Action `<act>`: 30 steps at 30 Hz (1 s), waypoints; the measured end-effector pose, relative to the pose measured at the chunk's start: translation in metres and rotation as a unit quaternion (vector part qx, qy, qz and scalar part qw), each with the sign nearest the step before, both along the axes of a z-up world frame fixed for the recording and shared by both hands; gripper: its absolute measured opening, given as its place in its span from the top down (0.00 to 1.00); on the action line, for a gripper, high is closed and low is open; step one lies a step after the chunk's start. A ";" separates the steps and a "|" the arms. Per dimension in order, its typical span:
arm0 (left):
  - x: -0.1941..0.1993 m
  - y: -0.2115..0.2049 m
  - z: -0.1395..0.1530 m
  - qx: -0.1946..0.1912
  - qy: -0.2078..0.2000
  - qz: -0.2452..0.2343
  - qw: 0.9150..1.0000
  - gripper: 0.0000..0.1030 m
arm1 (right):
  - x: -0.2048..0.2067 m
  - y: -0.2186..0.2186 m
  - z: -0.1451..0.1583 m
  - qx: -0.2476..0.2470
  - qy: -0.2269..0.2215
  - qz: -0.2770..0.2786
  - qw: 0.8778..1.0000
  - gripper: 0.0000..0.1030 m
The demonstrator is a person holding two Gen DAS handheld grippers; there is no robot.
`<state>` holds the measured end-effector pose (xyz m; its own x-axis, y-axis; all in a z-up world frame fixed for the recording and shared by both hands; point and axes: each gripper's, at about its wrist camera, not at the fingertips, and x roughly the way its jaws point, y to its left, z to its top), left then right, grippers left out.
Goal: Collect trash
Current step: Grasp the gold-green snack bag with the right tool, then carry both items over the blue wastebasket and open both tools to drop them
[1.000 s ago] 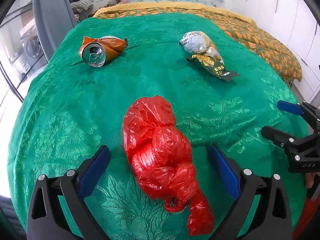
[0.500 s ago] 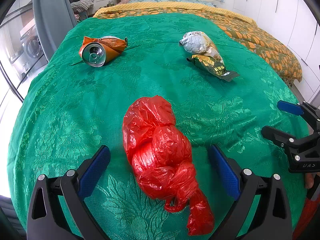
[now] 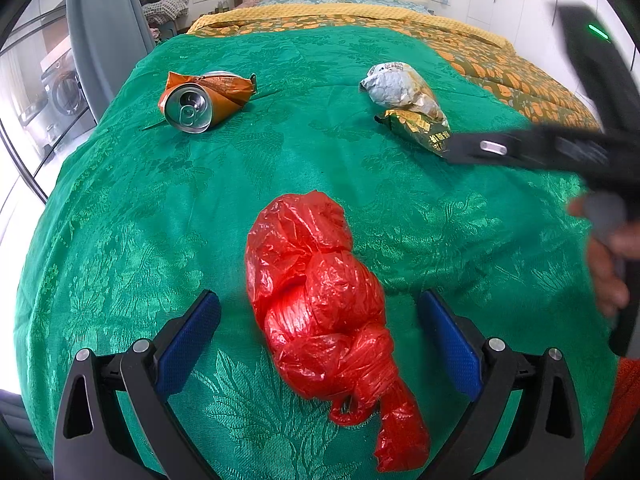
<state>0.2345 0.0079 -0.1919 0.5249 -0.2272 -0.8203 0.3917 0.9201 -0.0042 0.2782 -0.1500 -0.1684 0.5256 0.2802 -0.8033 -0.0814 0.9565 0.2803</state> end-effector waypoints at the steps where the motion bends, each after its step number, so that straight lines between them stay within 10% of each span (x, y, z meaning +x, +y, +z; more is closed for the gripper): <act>1: 0.000 0.000 0.000 0.000 0.000 0.000 1.000 0.05 | 0.005 0.006 -0.001 -0.005 0.003 -0.001 1.000 0.17; 6: 0.000 0.000 0.000 0.000 0.000 0.000 1.000 0.05 | 0.016 0.021 -0.002 -0.043 -0.005 -0.024 0.999 0.58; 14: 0.000 0.002 0.001 -0.007 0.000 0.000 1.000 0.06 | -0.067 0.008 0.009 -0.050 -0.003 0.044 0.998 0.59; 21: -0.006 0.009 0.009 -0.034 -0.012 0.004 0.999 0.56 | -0.134 -0.024 0.014 -0.036 -0.010 0.032 0.999 0.59; 30: -0.058 -0.057 0.046 -0.090 -0.009 -0.081 0.993 0.58 | -0.184 -0.108 0.035 0.026 -0.036 -0.038 0.998 0.70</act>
